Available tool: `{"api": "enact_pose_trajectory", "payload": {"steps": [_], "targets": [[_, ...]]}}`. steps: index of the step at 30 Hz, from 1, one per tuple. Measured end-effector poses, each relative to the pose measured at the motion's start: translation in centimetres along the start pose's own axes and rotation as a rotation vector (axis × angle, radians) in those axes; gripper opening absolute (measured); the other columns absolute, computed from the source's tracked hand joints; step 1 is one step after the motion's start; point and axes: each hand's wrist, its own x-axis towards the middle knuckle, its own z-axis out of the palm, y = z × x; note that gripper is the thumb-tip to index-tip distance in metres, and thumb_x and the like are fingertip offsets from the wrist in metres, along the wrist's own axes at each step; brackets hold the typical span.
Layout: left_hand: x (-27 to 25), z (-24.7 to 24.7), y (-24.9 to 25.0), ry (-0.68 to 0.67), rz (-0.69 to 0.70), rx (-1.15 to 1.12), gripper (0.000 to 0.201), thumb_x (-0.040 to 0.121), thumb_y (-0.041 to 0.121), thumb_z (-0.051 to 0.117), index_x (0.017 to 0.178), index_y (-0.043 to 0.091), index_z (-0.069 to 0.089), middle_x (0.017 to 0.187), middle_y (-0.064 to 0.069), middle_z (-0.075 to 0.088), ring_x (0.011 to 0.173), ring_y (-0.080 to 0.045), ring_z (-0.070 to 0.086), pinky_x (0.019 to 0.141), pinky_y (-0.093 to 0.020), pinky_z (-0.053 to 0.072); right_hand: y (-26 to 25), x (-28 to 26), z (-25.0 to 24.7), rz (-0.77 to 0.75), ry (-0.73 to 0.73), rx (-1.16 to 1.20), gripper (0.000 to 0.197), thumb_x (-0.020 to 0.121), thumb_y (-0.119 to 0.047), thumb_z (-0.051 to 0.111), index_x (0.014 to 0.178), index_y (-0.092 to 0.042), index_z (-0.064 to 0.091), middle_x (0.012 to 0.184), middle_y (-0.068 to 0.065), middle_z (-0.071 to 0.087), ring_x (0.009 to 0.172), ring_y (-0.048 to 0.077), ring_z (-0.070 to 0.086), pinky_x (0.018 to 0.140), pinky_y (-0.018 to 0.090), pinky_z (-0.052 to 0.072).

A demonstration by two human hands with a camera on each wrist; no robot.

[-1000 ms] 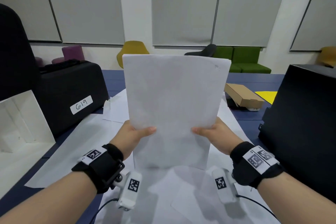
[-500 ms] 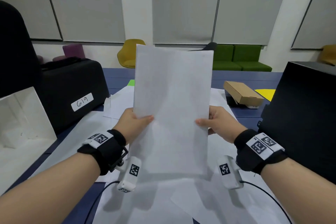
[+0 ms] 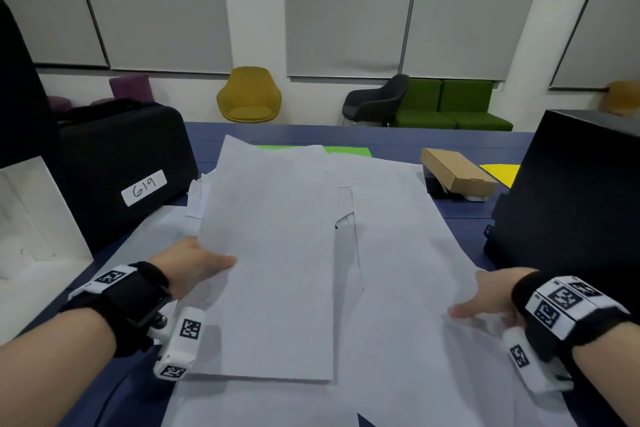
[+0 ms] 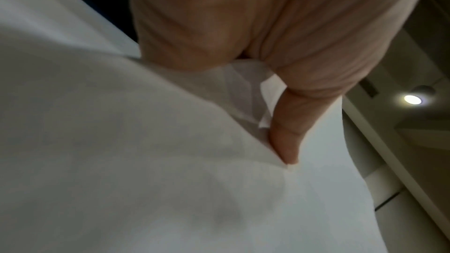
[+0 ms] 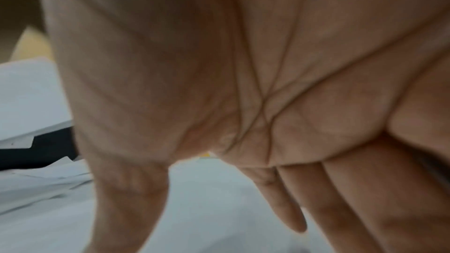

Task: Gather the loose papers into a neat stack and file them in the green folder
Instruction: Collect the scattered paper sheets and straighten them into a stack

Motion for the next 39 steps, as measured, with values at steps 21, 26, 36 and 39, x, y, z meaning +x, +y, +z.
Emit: {"api": "enact_pose_trajectory", "payload": {"steps": [21,26,36,39], "targets": [[1.4,-0.6,-3.5,0.07,-0.131,0.001,0.017,0.087,0.0,0.066,0.104,-0.004,0.068,0.099,-0.019,0.074,0.094,-0.035,0.069,0.081,-0.035,0.053,-0.9,2.8,-0.5,0.123,0.051,-0.059,0.069,0.073,-0.061,0.071,0.123,-0.015,0.062,0.12,-0.001,0.067,0.106,0.016,0.063,0.088,0.023,0.049],[1.4,-0.4,-3.7,0.074,-0.146,0.035,0.017,0.086,0.002,0.069,0.102,-0.003,0.069,0.092,-0.016,0.076,0.08,-0.029,0.069,0.07,-0.031,0.05,0.0,3.0,0.4,0.237,0.134,0.226,0.095,0.067,-0.047,0.084,0.136,-0.001,0.039,0.126,0.007,0.062,0.107,0.021,0.063,0.082,0.027,0.049],[-0.1,-1.4,-3.0,0.015,-0.158,-0.063,0.027,0.083,0.001,0.071,0.11,-0.004,0.067,0.102,-0.019,0.074,0.098,-0.037,0.069,0.101,-0.051,0.046,1.0,2.9,0.1,-0.067,0.446,0.652,0.01,0.079,-0.009,0.074,0.085,-0.008,0.066,0.084,0.009,0.068,0.081,0.027,0.066,0.064,0.028,0.049],[-0.5,-2.8,-2.4,0.036,-0.141,-0.118,0.026,0.088,-0.003,0.061,0.114,-0.003,0.064,0.103,-0.018,0.074,0.093,-0.032,0.07,0.094,-0.046,0.05,1.3,1.9,-1.4,-0.172,0.557,0.906,0.01,0.087,-0.001,0.063,0.088,-0.011,0.064,0.087,0.012,0.069,0.081,0.031,0.067,0.076,0.037,0.053]]}}
